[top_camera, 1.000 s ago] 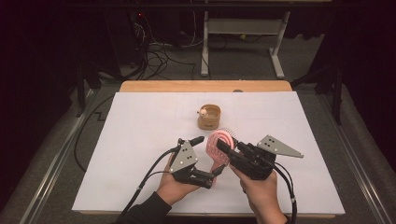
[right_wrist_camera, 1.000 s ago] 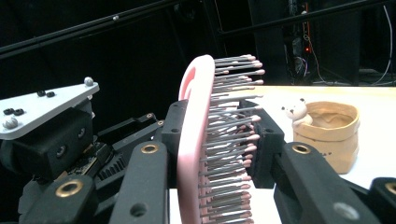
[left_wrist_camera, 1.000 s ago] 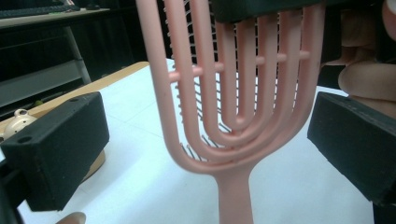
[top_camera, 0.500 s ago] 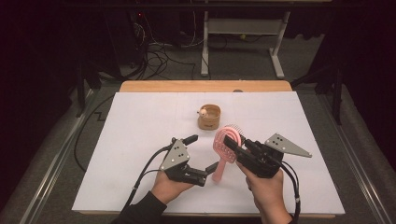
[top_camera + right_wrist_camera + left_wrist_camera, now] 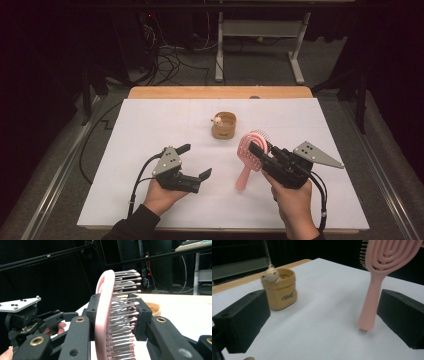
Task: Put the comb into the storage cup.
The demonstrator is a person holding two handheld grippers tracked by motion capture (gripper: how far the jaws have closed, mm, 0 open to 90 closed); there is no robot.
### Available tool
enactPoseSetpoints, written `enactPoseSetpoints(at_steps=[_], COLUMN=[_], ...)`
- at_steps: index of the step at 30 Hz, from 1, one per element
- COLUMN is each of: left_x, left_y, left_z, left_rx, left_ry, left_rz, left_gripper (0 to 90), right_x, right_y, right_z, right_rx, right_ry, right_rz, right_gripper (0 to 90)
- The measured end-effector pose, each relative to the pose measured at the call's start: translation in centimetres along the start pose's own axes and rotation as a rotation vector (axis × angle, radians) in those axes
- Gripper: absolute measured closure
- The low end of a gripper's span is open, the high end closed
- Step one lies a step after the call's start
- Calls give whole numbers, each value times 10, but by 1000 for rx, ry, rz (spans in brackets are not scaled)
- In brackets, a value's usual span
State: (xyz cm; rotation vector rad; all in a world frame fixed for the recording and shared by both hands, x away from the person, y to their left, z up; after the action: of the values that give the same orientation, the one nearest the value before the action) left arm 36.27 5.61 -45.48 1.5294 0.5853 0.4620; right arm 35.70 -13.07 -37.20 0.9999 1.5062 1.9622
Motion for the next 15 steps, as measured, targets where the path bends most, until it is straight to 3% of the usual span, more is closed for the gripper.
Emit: enactPoseSetpoints(at_steps=[6,15], left_x=[17,34], left_y=[-6,-18], left_z=[-18,-42], left_rx=[-8,-16], left_ry=[57,98], left_rz=[21,1], left_gripper=[0,0], right_x=[-4,-13], right_y=[1,3], right_z=[-3,-8], right_rx=[-2,-4], right_ry=[-12,-33], right_rz=[-14,-28], right_gripper=[666,666])
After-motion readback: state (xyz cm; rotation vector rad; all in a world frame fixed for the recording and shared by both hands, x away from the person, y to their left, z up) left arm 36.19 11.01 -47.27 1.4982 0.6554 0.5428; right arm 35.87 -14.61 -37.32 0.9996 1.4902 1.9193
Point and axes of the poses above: each handheld gripper's, and its own axes: z roughly forward along the jaws, y roughly out of its top, x roughly to its left, the point moved 10 cm from there along z, roughly forward along the jaws, and after that the axes turned 15 degrees about -x, right-handed, at the moved point
